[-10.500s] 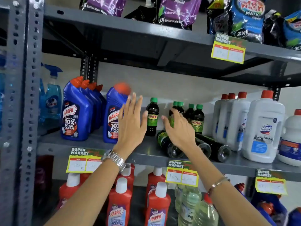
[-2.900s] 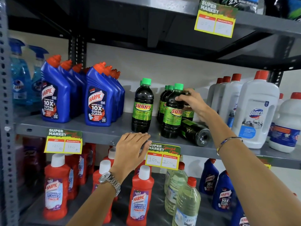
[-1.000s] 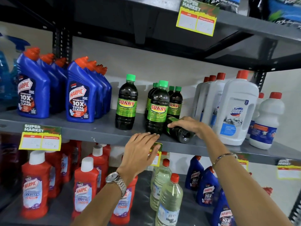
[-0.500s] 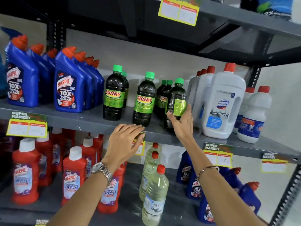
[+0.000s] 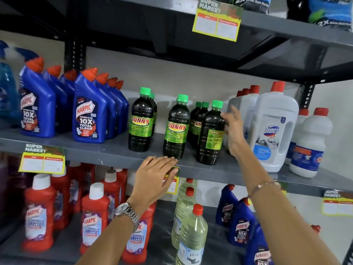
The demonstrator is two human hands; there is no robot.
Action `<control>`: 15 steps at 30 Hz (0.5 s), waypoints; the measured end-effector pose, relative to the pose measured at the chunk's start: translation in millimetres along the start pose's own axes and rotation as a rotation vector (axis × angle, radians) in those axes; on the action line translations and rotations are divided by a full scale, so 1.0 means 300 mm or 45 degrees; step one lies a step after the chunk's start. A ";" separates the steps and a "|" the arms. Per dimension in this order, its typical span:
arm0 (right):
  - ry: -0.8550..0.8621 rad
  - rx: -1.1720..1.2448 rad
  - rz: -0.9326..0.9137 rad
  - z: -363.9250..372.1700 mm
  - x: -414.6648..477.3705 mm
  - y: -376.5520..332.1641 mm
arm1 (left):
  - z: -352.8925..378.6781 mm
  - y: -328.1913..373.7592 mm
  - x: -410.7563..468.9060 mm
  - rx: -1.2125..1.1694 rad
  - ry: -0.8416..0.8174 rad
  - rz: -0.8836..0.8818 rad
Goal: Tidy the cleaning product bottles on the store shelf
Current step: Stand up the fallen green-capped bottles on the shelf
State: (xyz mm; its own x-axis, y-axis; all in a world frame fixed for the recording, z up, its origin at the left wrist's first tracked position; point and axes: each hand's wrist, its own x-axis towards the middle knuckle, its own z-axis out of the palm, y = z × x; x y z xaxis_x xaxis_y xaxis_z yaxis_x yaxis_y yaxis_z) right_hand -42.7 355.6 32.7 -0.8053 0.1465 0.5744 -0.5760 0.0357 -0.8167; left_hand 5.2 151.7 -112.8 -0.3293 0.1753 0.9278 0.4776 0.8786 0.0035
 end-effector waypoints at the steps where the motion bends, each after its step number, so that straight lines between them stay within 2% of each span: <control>1: -0.068 -0.065 0.011 -0.001 0.025 -0.022 | 0.000 -0.004 -0.001 -0.001 -0.004 0.000; 5: -0.212 -0.243 0.080 -0.019 0.075 -0.044 | 0.007 -0.007 -0.002 -0.028 0.005 -0.006; 11: -0.101 -0.624 -0.066 -0.010 0.071 -0.051 | 0.008 -0.009 -0.002 -0.043 0.025 0.014; 15: -0.161 -0.262 0.087 0.002 0.049 -0.048 | -0.001 -0.005 -0.001 -0.052 0.000 0.003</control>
State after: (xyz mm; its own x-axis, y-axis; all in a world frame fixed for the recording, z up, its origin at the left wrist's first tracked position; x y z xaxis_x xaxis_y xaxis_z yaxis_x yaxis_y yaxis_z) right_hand -46.4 356.5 53.0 -0.8600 0.0313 0.5093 -0.4893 0.2324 -0.8406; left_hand 4.8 150.2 -113.0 -0.3281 0.1770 0.9279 0.5112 0.8593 0.0168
